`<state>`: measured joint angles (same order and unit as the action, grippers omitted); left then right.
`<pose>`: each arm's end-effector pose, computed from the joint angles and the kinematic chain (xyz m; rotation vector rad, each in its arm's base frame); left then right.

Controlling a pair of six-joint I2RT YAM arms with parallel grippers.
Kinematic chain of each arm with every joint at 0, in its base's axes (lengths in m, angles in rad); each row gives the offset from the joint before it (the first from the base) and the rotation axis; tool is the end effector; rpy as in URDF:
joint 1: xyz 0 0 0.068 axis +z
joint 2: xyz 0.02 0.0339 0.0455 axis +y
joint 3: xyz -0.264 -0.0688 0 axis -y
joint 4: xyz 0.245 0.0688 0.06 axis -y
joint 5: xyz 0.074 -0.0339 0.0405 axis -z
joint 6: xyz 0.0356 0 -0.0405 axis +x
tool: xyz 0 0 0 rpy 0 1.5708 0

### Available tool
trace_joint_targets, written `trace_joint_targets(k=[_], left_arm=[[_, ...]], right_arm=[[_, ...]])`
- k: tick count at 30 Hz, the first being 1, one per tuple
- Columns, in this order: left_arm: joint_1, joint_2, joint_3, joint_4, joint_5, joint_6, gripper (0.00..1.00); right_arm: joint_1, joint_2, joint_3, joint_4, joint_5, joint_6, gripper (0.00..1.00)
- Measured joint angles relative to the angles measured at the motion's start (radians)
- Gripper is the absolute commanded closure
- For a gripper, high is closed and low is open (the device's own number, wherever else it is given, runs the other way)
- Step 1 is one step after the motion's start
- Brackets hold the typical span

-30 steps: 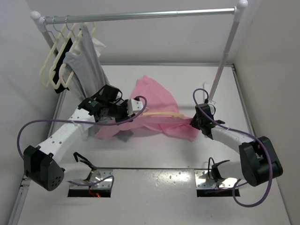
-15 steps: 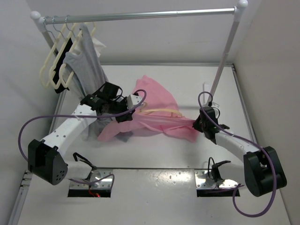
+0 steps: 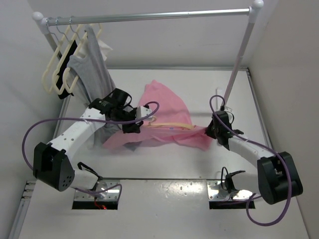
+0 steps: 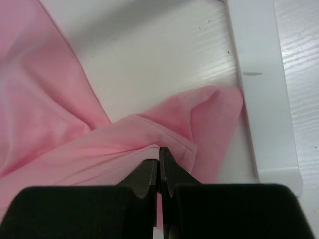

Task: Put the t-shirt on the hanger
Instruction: Place tshirt on hanger

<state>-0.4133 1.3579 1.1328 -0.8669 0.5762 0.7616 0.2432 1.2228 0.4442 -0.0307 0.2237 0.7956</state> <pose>0.2342 -0.1239 0.2832 1.5410 1.9869 -0.6259 0.2169 0.0457 0.1536 0.7472 2.2461 0.2393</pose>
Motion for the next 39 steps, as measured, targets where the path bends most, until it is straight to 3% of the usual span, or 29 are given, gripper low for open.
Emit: trace_joint_targets(k=[9, 16, 23, 32, 39], left_arm=[[-0.012, 0.0, 0.022, -0.114, 0.058, 0.166, 1.0], [-0.022, -0.004, -0.023, -0.001, -0.014, 0.048, 1.0], [-0.064, -0.004, -0.026, 0.09, -0.104, -0.059, 1.0], [-0.213, 0.022, -0.014, 0.089, -0.232, -0.14, 1.0], [-0.257, 0.037, -0.006, 0.097, -0.336, -0.144, 1.0]], right_arm=[[-0.003, 0.079, 0.059, 0.072, -0.058, -0.13, 1.0], [-0.015, 0.0, 0.059, 0.108, -0.136, -0.257, 1.0], [-0.02, -0.136, 0.051, 0.105, -0.313, -0.412, 1.0], [-0.031, -0.114, 0.181, 0.074, -0.562, -0.479, 1.0], [-0.032, -0.208, 0.217, 0.043, -0.592, -0.533, 1.0]])
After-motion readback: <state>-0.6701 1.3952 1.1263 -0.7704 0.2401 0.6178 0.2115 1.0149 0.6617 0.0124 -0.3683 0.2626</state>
